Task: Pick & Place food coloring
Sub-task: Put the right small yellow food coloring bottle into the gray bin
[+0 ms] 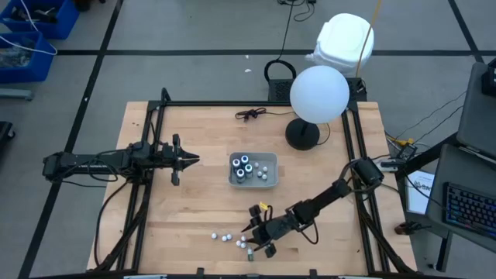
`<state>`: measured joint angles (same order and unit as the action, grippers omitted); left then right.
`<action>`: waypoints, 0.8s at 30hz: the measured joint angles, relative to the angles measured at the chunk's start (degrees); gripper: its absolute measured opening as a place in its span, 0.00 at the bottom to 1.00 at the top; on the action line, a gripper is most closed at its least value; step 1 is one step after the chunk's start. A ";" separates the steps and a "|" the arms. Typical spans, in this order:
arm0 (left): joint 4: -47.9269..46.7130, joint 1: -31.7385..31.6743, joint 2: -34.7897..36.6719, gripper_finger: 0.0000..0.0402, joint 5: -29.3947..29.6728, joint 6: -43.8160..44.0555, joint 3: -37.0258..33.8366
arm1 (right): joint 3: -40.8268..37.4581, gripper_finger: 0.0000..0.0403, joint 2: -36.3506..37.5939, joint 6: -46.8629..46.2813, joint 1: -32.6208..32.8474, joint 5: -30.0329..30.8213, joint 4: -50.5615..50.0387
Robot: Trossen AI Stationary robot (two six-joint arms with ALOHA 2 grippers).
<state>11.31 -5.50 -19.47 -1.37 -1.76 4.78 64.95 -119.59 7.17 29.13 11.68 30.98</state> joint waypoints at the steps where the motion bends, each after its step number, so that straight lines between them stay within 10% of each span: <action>1: 0.00 0.00 -0.01 0.13 0.00 0.00 0.00 | 0.00 0.39 0.00 0.00 -0.19 0.00 0.04; 24: 0.04 0.00 -0.01 0.13 0.01 0.09 0.00 | 0.02 0.39 0.00 2.05 -1.52 -6.01 0.43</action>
<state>11.35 -5.50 -19.48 -1.35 -1.67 4.78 64.97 -119.59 9.22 27.61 5.67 31.41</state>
